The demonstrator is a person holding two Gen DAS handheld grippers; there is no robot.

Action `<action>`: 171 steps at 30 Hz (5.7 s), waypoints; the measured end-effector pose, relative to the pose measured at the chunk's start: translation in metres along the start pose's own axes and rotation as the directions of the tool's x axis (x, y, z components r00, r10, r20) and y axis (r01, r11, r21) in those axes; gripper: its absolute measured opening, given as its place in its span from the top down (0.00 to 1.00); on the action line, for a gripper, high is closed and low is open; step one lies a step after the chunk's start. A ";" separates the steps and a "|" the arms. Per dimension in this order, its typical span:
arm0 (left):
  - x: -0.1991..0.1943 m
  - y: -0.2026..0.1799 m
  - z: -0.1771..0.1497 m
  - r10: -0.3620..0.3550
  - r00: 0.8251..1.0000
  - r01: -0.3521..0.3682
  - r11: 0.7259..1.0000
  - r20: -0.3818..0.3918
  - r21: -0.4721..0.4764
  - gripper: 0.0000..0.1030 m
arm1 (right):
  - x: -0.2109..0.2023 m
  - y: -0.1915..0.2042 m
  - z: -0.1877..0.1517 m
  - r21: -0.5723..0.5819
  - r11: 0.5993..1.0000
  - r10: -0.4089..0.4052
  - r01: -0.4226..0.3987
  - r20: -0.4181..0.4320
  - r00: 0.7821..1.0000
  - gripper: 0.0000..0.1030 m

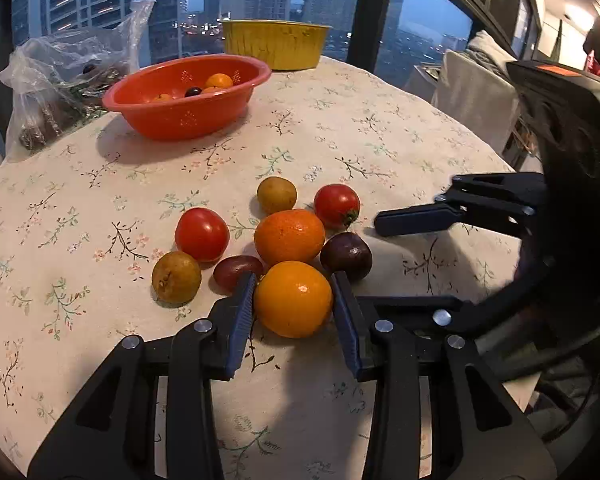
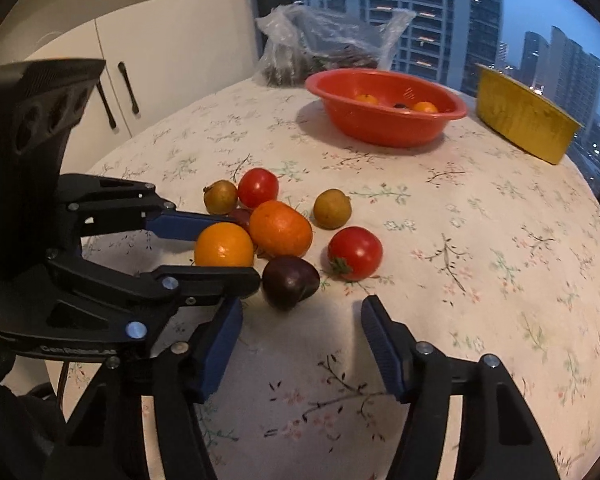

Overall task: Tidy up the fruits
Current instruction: 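Grasp a mandarin orange with the left tool while the right tool grasps a dark purple plum, then carry the orange and plum up and over the red bowl, then open both tools to drop the orange and plum into the bowl, then move both open tools back to the fruit pile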

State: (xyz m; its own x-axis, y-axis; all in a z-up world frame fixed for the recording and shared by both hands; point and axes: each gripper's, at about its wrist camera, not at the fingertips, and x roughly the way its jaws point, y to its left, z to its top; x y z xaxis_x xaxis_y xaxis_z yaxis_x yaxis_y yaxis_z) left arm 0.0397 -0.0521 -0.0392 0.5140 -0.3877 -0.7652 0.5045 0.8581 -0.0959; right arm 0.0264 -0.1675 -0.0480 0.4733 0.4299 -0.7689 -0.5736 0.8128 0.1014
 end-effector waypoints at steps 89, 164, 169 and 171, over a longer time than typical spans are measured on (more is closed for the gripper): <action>-0.051 0.096 0.114 0.086 0.981 -0.103 0.990 0.173 0.092 0.66 | -0.038 -0.076 0.090 -0.038 0.998 0.064 -0.058 0.164 0.984 0.69; 0.011 0.126 0.124 0.134 0.983 -0.142 0.988 0.126 0.059 0.01 | -0.003 -0.083 0.133 -0.010 0.994 -0.105 0.108 0.140 0.984 0.31; -0.011 0.112 0.083 0.077 0.991 -0.085 0.994 0.111 0.068 0.01 | -0.033 -0.052 0.084 0.010 0.998 -0.060 0.060 0.182 0.981 0.24; -0.018 0.105 0.065 0.059 0.993 -0.068 0.994 0.102 0.083 0.01 | -0.040 -0.039 0.067 0.011 0.999 -0.051 0.050 0.188 0.981 0.24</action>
State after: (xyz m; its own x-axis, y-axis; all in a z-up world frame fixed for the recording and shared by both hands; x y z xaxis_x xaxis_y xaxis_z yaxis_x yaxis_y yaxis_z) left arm 0.1283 0.0233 0.0056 0.6108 -0.3687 -0.7007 0.5247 0.8512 0.0095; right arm 0.0749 -0.1896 0.0212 0.6187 0.4542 -0.6410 -0.5423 0.8373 0.0699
